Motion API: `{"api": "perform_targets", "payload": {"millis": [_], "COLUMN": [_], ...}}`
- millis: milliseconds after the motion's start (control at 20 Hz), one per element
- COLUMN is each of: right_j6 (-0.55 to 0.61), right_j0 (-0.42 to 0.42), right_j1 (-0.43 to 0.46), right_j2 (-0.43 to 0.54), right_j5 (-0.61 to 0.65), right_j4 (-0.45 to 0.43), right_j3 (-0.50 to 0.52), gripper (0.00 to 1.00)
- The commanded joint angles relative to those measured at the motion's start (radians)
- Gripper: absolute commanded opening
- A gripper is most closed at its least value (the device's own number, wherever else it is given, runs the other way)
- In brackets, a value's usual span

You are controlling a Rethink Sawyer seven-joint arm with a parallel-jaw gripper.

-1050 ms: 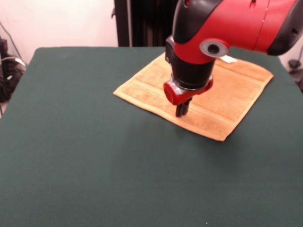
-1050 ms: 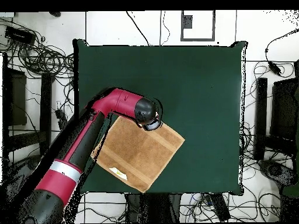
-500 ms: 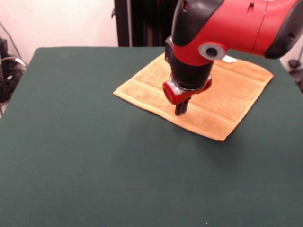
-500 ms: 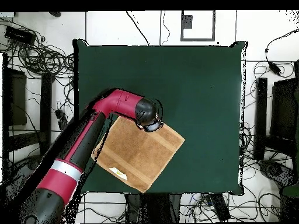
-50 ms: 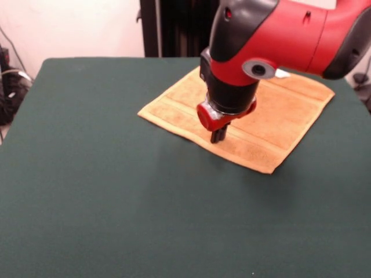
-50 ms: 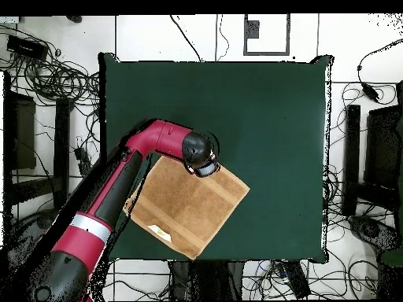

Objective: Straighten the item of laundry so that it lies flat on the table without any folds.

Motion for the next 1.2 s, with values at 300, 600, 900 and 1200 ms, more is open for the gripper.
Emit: {"api": "perform_targets", "payload": {"millis": [300, 600, 900, 1200], "right_j6": [0.274, 0.011, -0.179, -0.434], "right_j0": [-0.052, -0.085, -0.121, -0.178], "right_j1": [0.140, 0.064, 0.037, -0.005], "right_j2": [0.060, 0.169, 0.234, 0.330], "right_j5": [0.131, 0.318, 0.409, 0.501], "right_j4": [0.088, 0.230, 0.356, 0.510], "right_j3": [-0.136, -0.077, -0.067, -0.069], "gripper": [0.00, 0.00, 0.00, 0.00]}}
